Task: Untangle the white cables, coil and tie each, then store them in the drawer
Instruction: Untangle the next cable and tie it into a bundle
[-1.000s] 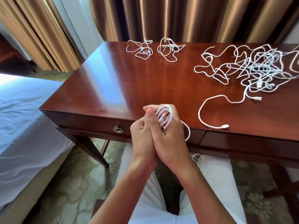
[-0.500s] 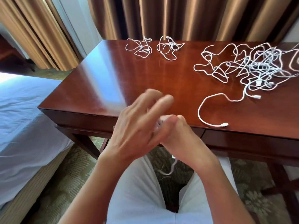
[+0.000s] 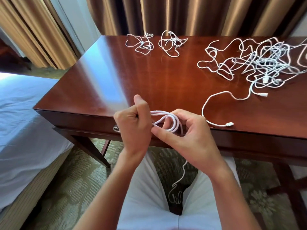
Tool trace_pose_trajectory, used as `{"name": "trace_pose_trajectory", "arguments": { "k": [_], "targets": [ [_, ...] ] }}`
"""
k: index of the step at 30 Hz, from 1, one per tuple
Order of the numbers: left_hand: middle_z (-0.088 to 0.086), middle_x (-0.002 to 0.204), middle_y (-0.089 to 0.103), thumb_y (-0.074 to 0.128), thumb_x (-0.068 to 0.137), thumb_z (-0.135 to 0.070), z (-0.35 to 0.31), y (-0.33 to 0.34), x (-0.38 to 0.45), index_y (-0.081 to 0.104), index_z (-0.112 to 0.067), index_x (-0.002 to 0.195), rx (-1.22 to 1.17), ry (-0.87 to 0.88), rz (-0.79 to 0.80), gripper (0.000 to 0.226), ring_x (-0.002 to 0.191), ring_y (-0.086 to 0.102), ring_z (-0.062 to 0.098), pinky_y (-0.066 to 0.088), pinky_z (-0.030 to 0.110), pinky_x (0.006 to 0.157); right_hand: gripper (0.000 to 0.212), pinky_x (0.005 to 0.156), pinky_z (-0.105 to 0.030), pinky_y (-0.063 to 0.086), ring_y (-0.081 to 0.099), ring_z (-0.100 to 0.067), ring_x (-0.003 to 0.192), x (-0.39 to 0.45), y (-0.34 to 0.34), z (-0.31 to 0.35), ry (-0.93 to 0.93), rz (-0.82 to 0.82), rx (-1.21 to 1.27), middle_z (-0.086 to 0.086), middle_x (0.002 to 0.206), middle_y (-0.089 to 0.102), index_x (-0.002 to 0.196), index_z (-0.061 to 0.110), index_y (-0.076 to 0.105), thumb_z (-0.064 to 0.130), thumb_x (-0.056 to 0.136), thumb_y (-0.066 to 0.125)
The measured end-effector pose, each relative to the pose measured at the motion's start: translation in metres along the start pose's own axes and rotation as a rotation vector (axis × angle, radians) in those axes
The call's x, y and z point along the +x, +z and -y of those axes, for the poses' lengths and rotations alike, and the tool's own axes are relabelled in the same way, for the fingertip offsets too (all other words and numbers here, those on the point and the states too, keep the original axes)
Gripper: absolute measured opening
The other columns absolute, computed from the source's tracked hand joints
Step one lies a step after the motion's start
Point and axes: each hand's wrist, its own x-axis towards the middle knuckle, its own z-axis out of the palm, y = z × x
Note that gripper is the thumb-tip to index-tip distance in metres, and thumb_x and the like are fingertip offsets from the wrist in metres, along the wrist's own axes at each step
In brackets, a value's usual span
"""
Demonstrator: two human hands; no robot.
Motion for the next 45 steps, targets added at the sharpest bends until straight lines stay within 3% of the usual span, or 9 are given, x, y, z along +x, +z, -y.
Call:
{"name": "trace_pose_trajectory", "arguments": {
  "k": [6,10,16,24,26,30,33,39,45],
  "targets": [
    [0.001,0.047,0.032,0.043,0.102,-0.014,-0.006,0.017,-0.025,0.031,-0.015,0.044,-0.359,-0.507,-0.009,0.059,0.045,0.026,0.015,0.021,0.029,0.045,0.027,0.057,-0.017,0.043,0.05,-0.001,0.057,-0.007,0.022,-0.02,-0.175,-0.336,-0.09,0.014,0.069,0.061,0.078,0.022,0.062,0.039,0.078,0.084],
    [0.0,0.046,0.038,0.041,0.1,-0.005,-0.011,0.026,-0.037,0.039,-0.02,0.042,-0.521,-0.692,0.028,0.06,0.043,0.034,0.014,0.032,0.021,0.044,0.034,0.073,-0.021,0.051,0.065,-0.003,0.08,-0.003,0.029,-0.018,-0.022,-0.283,0.07,0.015,0.092,0.066,0.108,0.022,0.059,0.043,0.084,0.071],
    [-0.004,0.046,0.042,0.047,0.104,-0.006,-0.006,0.023,-0.041,0.042,-0.021,0.048,-0.327,-0.457,0.066,0.058,0.046,0.035,0.009,0.028,0.021,0.043,0.016,0.097,-0.042,0.053,0.066,-0.02,0.108,-0.002,0.03,-0.015,-0.02,-0.247,0.004,-0.005,0.112,0.066,0.106,0.024,0.07,0.029,0.103,0.055],
    [-0.005,0.052,0.062,0.037,0.105,-0.034,0.019,0.016,-0.052,0.058,-0.019,0.05,-0.172,-0.456,0.225,0.061,0.052,0.056,0.015,0.048,0.038,0.057,0.044,0.062,-0.03,0.051,0.061,-0.012,0.06,-0.006,0.009,-0.022,0.002,-0.254,-0.14,-0.004,0.072,0.064,0.07,0.011,0.055,0.036,0.104,0.045],
    [-0.003,0.06,0.065,0.035,0.101,-0.04,0.019,0.009,-0.05,0.065,-0.019,0.063,-0.045,-0.308,0.232,0.053,0.058,0.061,0.019,0.052,0.046,0.063,0.051,0.059,-0.037,0.052,0.06,-0.015,0.052,-0.01,0.001,-0.022,0.003,-0.216,-0.233,-0.003,0.061,0.062,0.061,0.016,0.052,0.044,0.104,0.047],
    [-0.006,0.08,0.058,0.043,0.097,-0.029,-0.005,-0.005,-0.039,0.061,-0.009,0.09,-0.008,0.073,0.386,0.027,0.072,0.056,0.008,0.044,0.025,0.071,0.055,0.046,-0.027,0.034,0.028,-0.01,0.048,-0.018,-0.005,-0.028,0.041,-0.078,-0.421,-0.001,0.048,0.038,0.055,0.013,0.039,0.043,0.097,0.058],
    [-0.004,0.085,0.053,0.053,0.095,-0.035,-0.006,-0.003,-0.042,0.057,-0.011,0.086,0.203,0.291,0.63,0.026,0.077,0.054,0.014,0.046,0.032,0.07,0.032,0.048,-0.016,0.036,0.047,-0.007,0.052,-0.022,-0.01,-0.036,0.1,0.025,-0.582,0.013,0.055,0.055,0.055,0.028,0.047,0.032,0.086,0.052],
    [-0.01,0.054,0.023,0.05,0.1,-0.022,0.026,0.009,-0.057,0.029,-0.018,0.062,0.252,0.288,0.426,0.044,0.047,0.027,0.013,0.03,0.029,0.047,0.011,0.054,-0.036,0.049,0.053,-0.002,0.06,-0.041,-0.015,-0.046,0.284,0.028,-0.3,0.002,0.062,0.068,0.07,0.014,0.07,0.02,0.077,0.076],
    [-0.008,0.052,0.02,0.053,0.099,-0.006,0.042,0.015,-0.08,0.026,-0.006,0.054,0.056,-0.141,0.138,0.053,0.049,0.02,0.005,0.019,0.02,0.047,0.018,0.065,-0.035,0.055,0.064,-0.009,0.069,-0.056,-0.018,-0.058,0.323,-0.032,-0.029,0.001,0.075,0.073,0.084,0.02,0.075,0.021,0.074,0.09]
  ]
}}
